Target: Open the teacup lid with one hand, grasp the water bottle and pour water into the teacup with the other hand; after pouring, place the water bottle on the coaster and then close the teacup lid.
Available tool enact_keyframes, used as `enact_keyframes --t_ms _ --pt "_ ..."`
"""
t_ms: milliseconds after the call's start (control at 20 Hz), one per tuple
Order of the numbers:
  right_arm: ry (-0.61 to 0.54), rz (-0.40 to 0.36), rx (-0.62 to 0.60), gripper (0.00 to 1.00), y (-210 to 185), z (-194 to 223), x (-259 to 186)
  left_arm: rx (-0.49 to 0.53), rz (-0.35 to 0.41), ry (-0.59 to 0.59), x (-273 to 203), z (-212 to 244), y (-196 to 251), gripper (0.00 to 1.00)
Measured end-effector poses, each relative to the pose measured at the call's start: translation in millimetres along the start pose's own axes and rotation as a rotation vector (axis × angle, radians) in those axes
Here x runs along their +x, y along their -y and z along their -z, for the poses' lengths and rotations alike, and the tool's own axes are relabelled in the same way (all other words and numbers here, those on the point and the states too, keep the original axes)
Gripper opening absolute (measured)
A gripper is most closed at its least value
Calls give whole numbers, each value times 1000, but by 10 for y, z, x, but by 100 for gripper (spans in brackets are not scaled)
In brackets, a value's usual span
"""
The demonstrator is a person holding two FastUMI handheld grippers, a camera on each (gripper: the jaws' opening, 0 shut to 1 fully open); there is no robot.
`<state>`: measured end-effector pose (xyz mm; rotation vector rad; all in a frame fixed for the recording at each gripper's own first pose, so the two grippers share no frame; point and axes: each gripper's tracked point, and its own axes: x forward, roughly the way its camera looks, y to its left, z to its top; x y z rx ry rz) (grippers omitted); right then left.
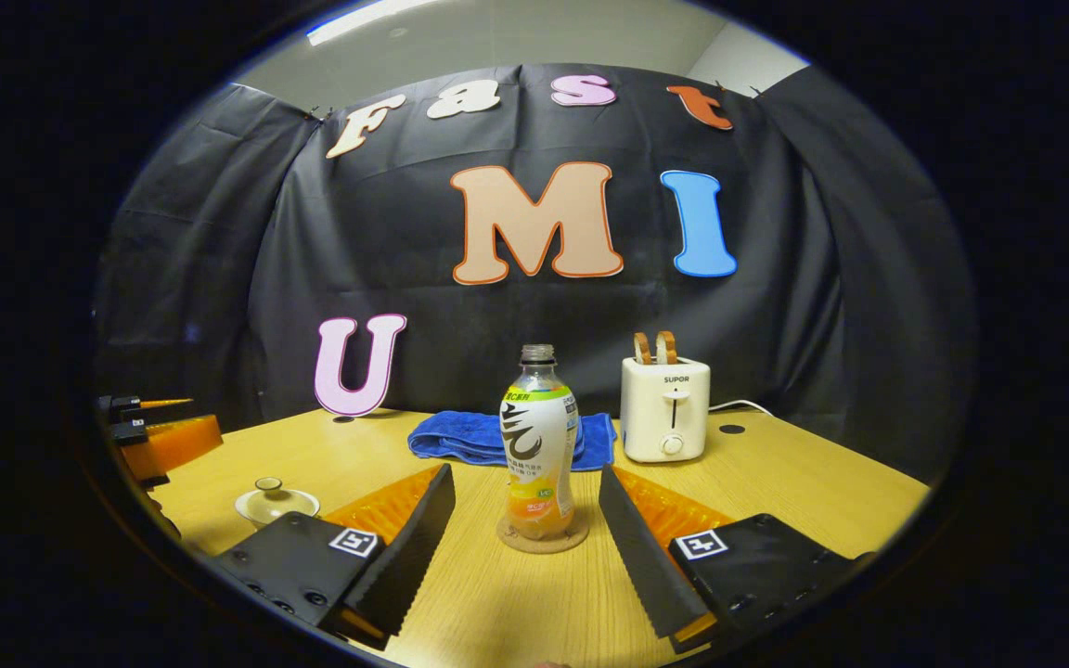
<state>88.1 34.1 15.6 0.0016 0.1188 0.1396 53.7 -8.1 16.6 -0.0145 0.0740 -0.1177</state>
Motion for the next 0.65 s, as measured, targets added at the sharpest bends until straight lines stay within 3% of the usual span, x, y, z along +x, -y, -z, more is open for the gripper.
enact_keyframes --t_ms 100,200,250,450,500,550,650 --pt "-3 33 -6 94 88 18 -150 3 -2 -2 -45 27 28 89" --pt "13 52 -20 99 149 18 -306 14 -11 3 -80 35 20 90" --pt "18 62 -31 94 178 31 -366 16 -15 1 -95 42 20 90" --pt "52 75 -68 99 163 -20 -537 9 -20 6 -131 54 22 90" --pt "53 72 -63 94 151 -23 -547 6 -21 5 -137 57 28 87" --pt "52 68 -60 100 137 -18 -561 6 -22 4 -141 65 25 90" --pt "53 68 -57 94 136 -25 -575 4 -30 6 -164 65 5 90"
